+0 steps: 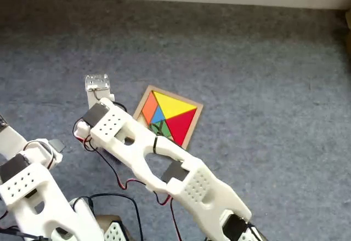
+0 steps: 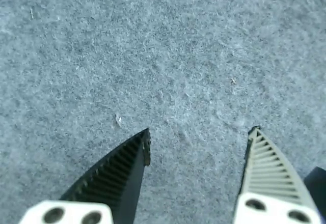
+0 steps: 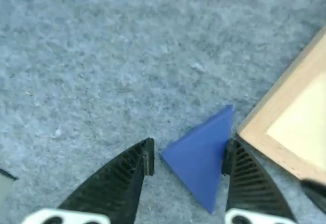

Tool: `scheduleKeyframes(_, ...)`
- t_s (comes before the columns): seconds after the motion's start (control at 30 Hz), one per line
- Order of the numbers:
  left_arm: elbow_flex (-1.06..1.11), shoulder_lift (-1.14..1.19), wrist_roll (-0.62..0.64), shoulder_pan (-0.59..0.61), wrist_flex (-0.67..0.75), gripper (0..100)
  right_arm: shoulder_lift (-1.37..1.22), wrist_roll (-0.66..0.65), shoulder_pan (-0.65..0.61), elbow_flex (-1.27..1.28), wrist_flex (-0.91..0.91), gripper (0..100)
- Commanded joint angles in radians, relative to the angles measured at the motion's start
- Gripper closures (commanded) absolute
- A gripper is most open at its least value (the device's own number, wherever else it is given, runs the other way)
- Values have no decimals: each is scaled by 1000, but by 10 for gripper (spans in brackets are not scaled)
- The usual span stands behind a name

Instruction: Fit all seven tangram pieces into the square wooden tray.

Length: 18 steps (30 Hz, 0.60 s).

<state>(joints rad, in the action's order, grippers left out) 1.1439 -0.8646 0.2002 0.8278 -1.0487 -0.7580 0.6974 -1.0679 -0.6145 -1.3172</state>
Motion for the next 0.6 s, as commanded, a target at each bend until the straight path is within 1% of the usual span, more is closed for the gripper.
scheduleKeyframes(0.0, -25, -21, 11, 12, 15, 702, -10, 9, -10, -82, -21, 777)
scheduleKeyframes(0.33, -24, -21, 9, 12, 15, 702, -91, 11, -4, -101, -39, 778)
scheduleKeyframes(0.57, -24, -21, 9, 12, 15, 702, -96, 11, -4, -105, -116, 778)
